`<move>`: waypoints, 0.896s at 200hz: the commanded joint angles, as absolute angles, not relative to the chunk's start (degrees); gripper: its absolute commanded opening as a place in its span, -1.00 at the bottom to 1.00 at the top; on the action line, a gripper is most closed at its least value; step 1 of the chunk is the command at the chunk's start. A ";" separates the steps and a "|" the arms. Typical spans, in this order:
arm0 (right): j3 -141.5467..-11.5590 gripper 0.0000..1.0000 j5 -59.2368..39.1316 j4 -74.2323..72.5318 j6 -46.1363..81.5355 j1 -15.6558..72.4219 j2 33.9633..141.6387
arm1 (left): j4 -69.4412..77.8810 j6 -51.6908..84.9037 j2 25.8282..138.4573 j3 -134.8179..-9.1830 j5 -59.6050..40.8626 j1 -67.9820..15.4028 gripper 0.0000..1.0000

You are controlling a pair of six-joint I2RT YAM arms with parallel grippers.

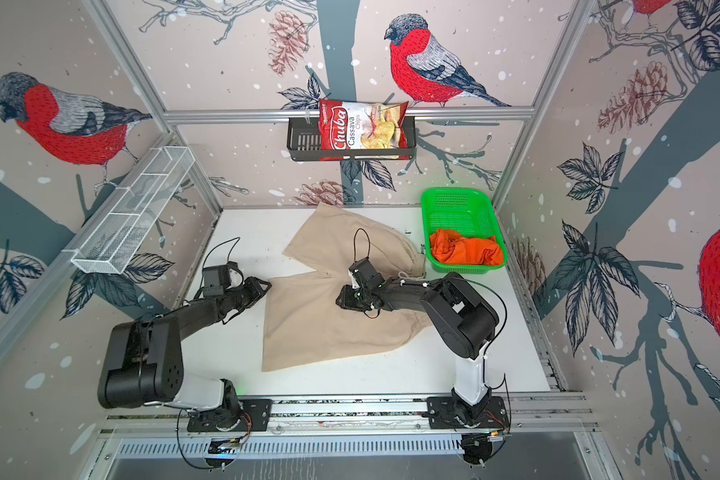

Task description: Fold and stack the shorts

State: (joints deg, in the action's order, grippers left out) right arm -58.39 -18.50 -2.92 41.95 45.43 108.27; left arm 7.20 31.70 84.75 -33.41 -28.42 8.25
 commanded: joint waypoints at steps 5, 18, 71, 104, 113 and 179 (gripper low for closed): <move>-58.45 -0.18 -19.06 -1.80 41.56 45.48 108.85 | 8.04 29.91 87.40 -34.64 -30.12 8.26 -0.25; -58.36 -0.18 -19.07 -2.02 41.70 45.48 108.87 | 7.91 29.66 88.64 -34.98 -30.19 8.26 -0.26; -58.18 -0.18 -19.26 -2.27 41.93 45.57 109.13 | 8.52 29.11 91.00 -35.33 -31.02 7.82 -0.35; -58.10 -0.18 -19.42 -2.37 42.01 45.57 109.26 | 8.86 29.01 91.55 -35.68 -31.16 7.74 -0.44; -58.10 -0.18 -19.50 -2.37 42.03 45.58 109.33 | 8.92 29.05 91.66 -35.66 -31.14 7.74 -0.45; -57.83 -0.18 -19.51 -2.46 42.11 45.61 109.04 | 9.84 29.04 93.77 -37.19 -31.79 7.57 -0.58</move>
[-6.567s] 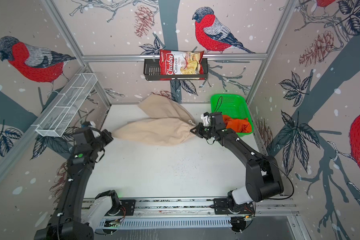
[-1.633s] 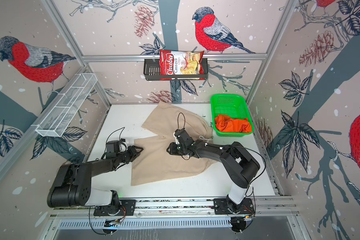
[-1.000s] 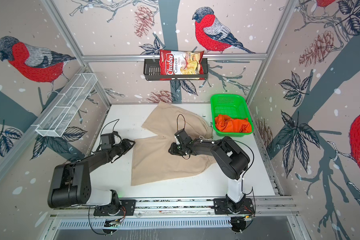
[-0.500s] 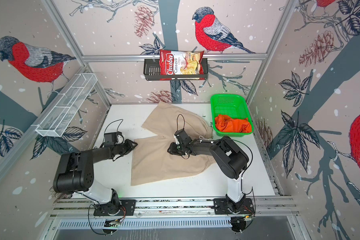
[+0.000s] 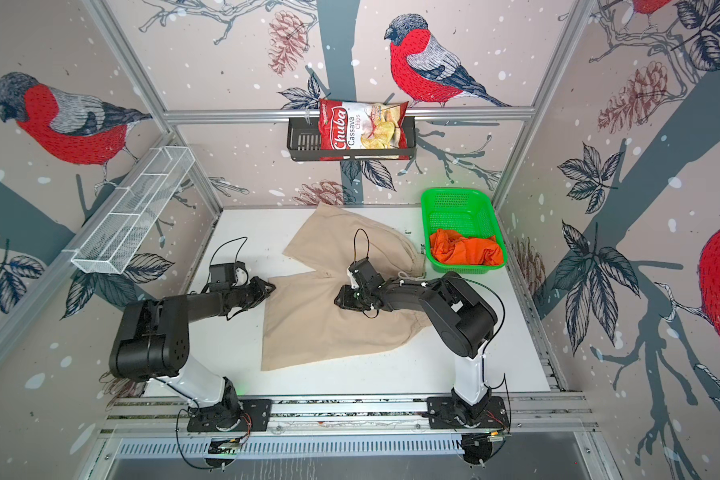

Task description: Fold and stack the shorts

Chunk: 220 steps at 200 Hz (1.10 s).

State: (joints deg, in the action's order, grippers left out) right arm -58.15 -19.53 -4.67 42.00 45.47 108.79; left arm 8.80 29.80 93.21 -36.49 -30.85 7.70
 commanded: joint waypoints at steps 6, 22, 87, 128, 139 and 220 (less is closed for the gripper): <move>-57.83 -0.18 -19.51 -2.46 42.11 45.61 109.01 | 9.87 29.10 93.76 -37.33 -32.02 7.56 -0.65; -57.74 -0.18 -19.37 -2.52 42.19 45.59 108.98 | 9.76 29.17 93.45 -37.74 -32.53 7.49 -0.82; -56.95 -0.17 -19.16 -3.25 42.72 45.54 108.22 | 7.67 28.88 88.62 -39.77 -32.37 7.42 -1.00; -56.60 -0.14 -18.55 -3.60 42.77 45.61 107.39 | 8.50 27.26 87.40 -41.53 -31.30 7.46 -1.00; -56.76 -0.14 -18.31 -3.69 42.56 45.55 107.01 | 8.87 27.03 87.83 -42.11 -31.34 7.42 -1.00; -57.58 -0.10 -18.43 -3.60 42.16 45.89 107.11 | 0.47 25.36 88.86 -40.11 -28.98 7.39 -0.46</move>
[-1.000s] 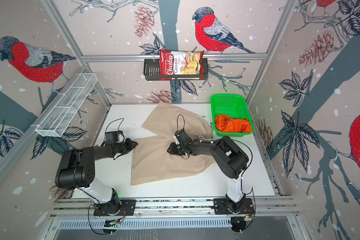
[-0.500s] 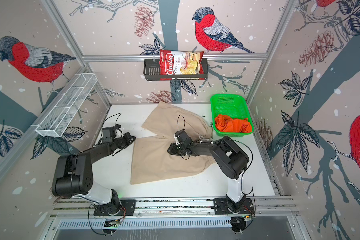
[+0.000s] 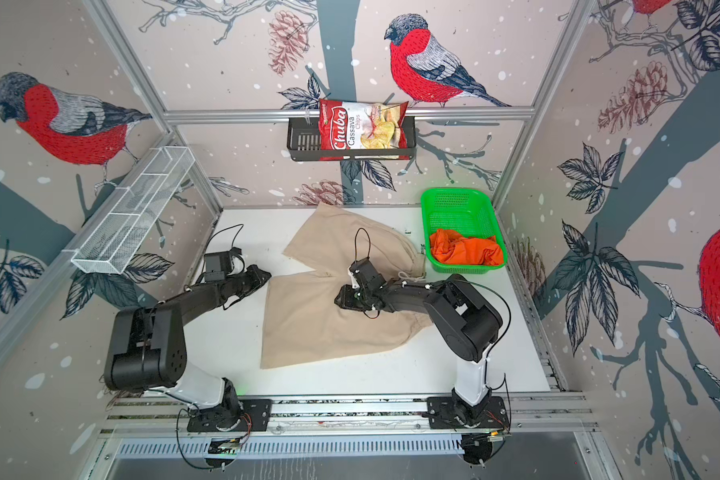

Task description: Fold and stack the shorts

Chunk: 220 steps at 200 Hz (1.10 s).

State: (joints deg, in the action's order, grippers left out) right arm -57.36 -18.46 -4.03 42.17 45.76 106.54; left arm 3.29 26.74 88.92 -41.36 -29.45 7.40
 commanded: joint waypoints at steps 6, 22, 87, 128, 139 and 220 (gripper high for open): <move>-57.57 -0.10 -18.50 -3.67 42.23 45.92 107.20 | 0.49 25.36 88.73 -39.77 -28.96 7.41 -0.42; -57.48 -0.10 -18.59 -3.86 42.41 45.90 107.32 | 0.71 25.25 88.88 -39.13 -29.00 7.30 -0.35; -57.57 -0.10 -18.63 -3.78 42.31 45.91 107.58 | 0.91 25.09 92.47 -40.31 -29.86 6.19 -0.35; -57.50 -0.11 -18.63 -3.78 42.36 45.96 107.57 | 2.79 26.06 93.25 -40.36 -30.59 5.91 -0.39; -57.39 -0.11 -18.63 -3.78 42.36 45.88 107.49 | 2.06 25.94 93.25 -40.70 -30.02 5.84 -0.36; -56.87 -0.11 -18.97 -4.10 42.41 45.83 107.58 | 1.05 24.68 90.46 -39.89 -26.03 6.29 -0.25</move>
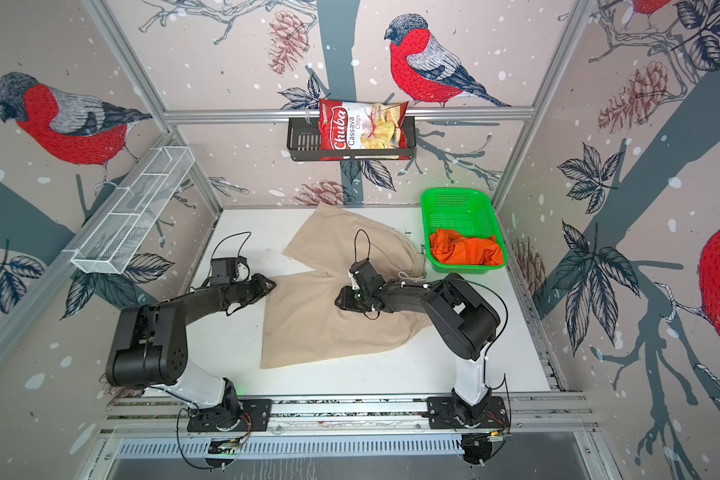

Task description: Fold and stack the shorts

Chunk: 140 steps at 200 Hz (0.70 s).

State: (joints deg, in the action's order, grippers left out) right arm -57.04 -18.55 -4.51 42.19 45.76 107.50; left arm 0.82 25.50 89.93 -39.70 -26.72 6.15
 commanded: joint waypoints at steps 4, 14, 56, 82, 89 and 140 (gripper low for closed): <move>-56.87 -0.11 -18.98 -4.05 42.37 45.86 107.58 | 1.10 24.65 90.79 -39.92 -26.24 6.29 -0.25; -56.95 -0.11 -18.96 -4.05 42.36 45.86 107.50 | 1.23 24.61 91.52 -40.15 -26.71 6.27 -0.25; -56.89 -0.11 -18.91 -4.13 42.41 45.82 107.43 | 3.25 25.77 92.46 -40.05 -29.04 6.25 -0.31; -56.94 -0.11 -19.09 -4.31 42.47 45.83 107.58 | 4.03 26.07 92.90 -39.99 -29.18 6.29 -0.35; -56.95 -0.11 -19.20 -4.38 42.46 45.86 107.56 | 4.28 26.02 93.13 -39.99 -29.23 6.24 -0.37; -56.87 -0.11 -19.26 -4.39 42.41 45.79 107.69 | 5.37 26.37 94.57 -40.39 -29.70 6.28 -0.42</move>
State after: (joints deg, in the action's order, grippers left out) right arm -57.01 -18.70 -4.64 42.19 45.74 107.53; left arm 3.90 26.17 94.15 -40.03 -28.77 6.20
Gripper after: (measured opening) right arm 0.445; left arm 0.286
